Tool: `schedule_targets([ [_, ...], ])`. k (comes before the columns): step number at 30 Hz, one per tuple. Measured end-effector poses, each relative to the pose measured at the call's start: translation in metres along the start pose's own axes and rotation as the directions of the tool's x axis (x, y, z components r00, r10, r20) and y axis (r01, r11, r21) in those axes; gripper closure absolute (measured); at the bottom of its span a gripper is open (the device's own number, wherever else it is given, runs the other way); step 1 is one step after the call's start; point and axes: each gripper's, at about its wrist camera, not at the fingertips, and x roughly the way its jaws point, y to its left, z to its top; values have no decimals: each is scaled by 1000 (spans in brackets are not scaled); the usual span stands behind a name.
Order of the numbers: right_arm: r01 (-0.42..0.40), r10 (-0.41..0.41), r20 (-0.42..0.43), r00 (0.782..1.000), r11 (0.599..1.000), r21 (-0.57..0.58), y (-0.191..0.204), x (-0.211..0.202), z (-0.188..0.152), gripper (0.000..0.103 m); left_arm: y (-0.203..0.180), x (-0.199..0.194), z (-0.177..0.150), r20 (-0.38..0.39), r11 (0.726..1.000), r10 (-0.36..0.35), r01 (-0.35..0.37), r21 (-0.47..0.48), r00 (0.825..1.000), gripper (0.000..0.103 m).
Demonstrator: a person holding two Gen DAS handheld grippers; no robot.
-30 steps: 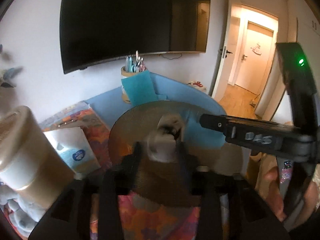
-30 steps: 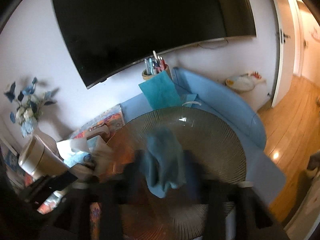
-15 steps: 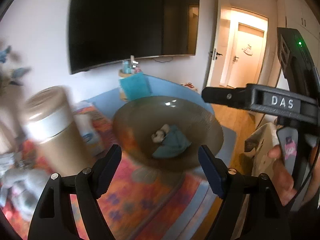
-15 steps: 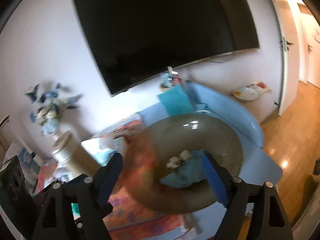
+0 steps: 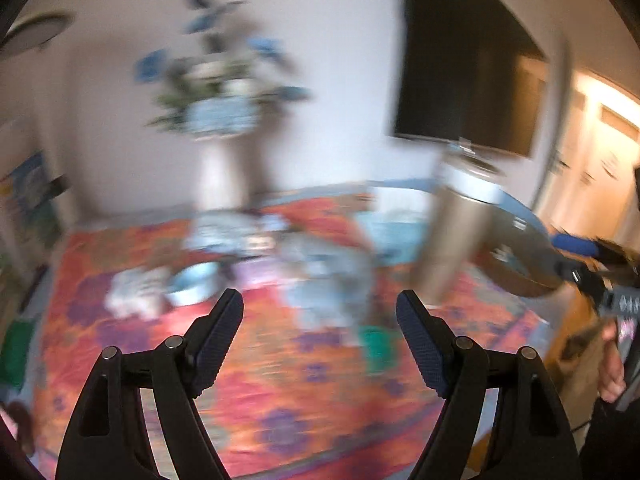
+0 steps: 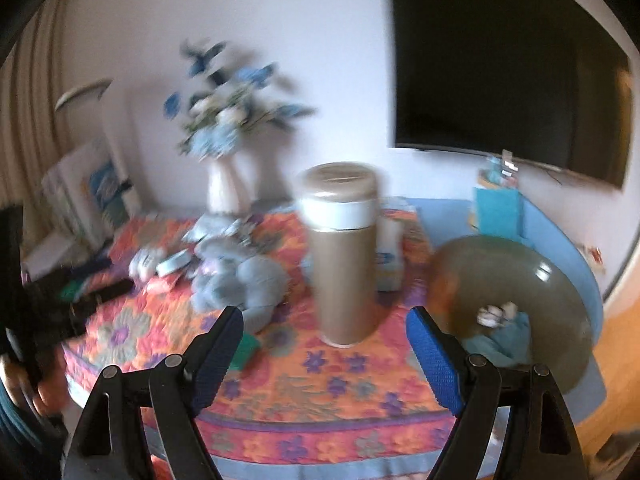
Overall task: Organize soft objects
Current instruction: 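Move both open tools back over the bed, then grasp the white plush bear with the left tool while the right tool grasps the coral packet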
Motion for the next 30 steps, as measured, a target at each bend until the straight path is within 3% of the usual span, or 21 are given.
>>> schedule_targets([
  [5,-135,127,-108,986,988,-74,58,45,-1,21,80,3,1,-50,980,170,-174,-98,984,25],
  [9,-234,202,-214,956,963,-132,110,93,-2,21,137,20,-6,-134,948,220,-244,-206,966,26],
  [14,-332,275,-307,911,931,-152,158,144,9,21,179,48,-9,-191,926,261,-301,-228,946,25],
  [18,-409,348,-372,861,907,-98,186,188,20,21,206,85,-9,-247,921,229,-291,-258,942,25],
  [20,-423,363,-392,846,903,-76,194,206,23,21,212,107,-8,-272,926,200,-272,-260,941,25],
  [23,-423,368,-418,830,905,-43,203,236,27,21,213,128,-6,-287,933,213,-282,-223,934,25],
  [25,-417,368,-428,826,909,-23,206,255,28,21,215,139,-8,-300,934,233,-299,-195,925,22],
  [30,-414,366,-408,836,910,-32,216,275,29,21,218,133,-15,-289,943,222,-281,-181,931,19],
])
